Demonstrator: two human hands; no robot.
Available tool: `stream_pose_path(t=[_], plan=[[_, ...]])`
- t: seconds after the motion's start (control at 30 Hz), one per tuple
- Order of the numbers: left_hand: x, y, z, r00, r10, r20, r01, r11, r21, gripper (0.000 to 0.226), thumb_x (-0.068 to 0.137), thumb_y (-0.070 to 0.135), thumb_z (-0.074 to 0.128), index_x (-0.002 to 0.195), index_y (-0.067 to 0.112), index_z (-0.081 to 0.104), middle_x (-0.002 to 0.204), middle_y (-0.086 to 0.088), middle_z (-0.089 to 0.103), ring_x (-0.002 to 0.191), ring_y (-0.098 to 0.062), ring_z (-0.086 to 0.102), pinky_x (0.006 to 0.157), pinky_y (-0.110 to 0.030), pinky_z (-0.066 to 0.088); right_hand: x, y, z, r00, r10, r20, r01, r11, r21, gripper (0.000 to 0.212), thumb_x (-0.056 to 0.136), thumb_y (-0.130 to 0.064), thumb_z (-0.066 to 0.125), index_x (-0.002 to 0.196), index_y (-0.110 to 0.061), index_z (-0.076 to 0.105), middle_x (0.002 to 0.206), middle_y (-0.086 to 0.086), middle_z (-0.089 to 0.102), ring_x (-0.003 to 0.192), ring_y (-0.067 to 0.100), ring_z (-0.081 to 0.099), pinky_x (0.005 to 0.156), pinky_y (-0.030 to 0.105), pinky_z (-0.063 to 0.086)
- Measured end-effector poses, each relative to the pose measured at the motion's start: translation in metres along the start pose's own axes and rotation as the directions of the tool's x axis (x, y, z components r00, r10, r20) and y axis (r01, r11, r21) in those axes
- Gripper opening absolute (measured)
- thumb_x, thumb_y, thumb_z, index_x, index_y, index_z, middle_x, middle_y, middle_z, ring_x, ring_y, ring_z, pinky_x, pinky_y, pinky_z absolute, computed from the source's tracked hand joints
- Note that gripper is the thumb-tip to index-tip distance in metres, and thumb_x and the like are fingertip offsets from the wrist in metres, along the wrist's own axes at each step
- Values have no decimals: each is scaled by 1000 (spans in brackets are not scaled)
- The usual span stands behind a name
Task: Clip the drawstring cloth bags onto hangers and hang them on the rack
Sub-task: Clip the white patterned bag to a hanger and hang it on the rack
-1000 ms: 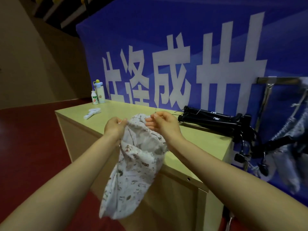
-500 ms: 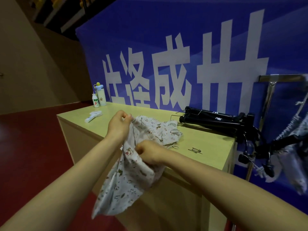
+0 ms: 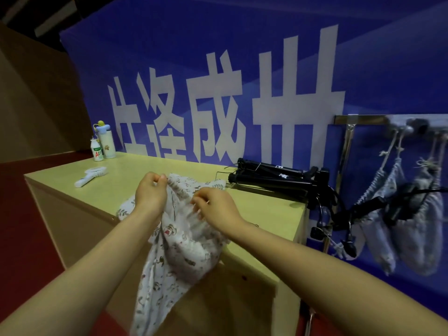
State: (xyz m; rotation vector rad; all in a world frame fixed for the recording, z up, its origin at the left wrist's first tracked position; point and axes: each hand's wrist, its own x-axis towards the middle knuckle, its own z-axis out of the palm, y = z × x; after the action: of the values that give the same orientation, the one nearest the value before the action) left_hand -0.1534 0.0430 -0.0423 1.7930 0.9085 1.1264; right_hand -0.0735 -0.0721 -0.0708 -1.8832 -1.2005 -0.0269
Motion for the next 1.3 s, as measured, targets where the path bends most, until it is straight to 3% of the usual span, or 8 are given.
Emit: stream_pose_path(t=[0.2,0.3,0.4,0.53,0.67,0.83,1.07,1.3], plan=[[15,-17,36,994,-105,18,106,989,-103,19,99,25,41,92,9,48,70,7,41,82,-21,43,73,-30,35,37,74,-54,981,75,-179,-136,925,-355,23,96,-26,50,107,-11,63,104,6,66,93,25,62,74,33,47],[22,-21,45,992,-122,43,127,984,-122,21,100,26,40,91,9,48,71,5,42,85,-21,42,68,-31,33,59,112,-76,986,121,-114,-166,723,-671,30,93,-22,53,122,-14,55,117,8,59,107,30,56,89,40,43],[28,-28,50,990,-128,64,134,985,-106,24,100,28,39,91,8,49,73,3,44,83,-21,44,69,-31,34,76,141,-89,980,173,-99,-180,564,-806,36,90,-14,55,126,-16,51,120,8,56,112,27,53,93,39,41],[34,-40,54,983,-167,82,175,980,-100,25,100,26,40,93,5,51,85,-1,52,91,-20,47,81,-31,38,84,167,-91,953,281,-116,-245,487,-838,40,91,-31,58,126,-14,49,125,8,55,118,28,50,97,40,39],[41,-54,60,966,-242,91,253,958,-137,30,100,27,40,78,9,51,76,6,48,94,-21,48,83,-31,38,98,178,-83,942,291,-168,-306,539,-785,49,91,-46,54,126,-12,50,125,10,57,119,29,50,101,41,38],[41,-61,64,967,-237,95,246,964,-104,31,100,29,39,76,12,51,86,-4,55,95,-22,51,87,-35,41,108,191,-73,959,260,-115,-235,498,-835,51,88,-48,57,126,-14,50,124,8,55,118,28,50,98,40,41],[38,-58,63,963,-242,116,256,958,-131,29,99,31,41,81,10,51,103,-12,57,96,-23,50,79,-29,37,104,187,-85,997,70,27,-6,433,-902,41,95,-45,45,124,-16,45,112,6,59,101,23,58,77,30,39],[30,-38,54,983,-170,74,178,976,-121,32,96,29,48,70,12,48,68,-1,44,70,-17,43,59,-28,34,88,160,-111,973,-228,-44,76,491,-868,49,93,-54,40,123,-16,47,103,5,61,88,21,58,75,31,44]])
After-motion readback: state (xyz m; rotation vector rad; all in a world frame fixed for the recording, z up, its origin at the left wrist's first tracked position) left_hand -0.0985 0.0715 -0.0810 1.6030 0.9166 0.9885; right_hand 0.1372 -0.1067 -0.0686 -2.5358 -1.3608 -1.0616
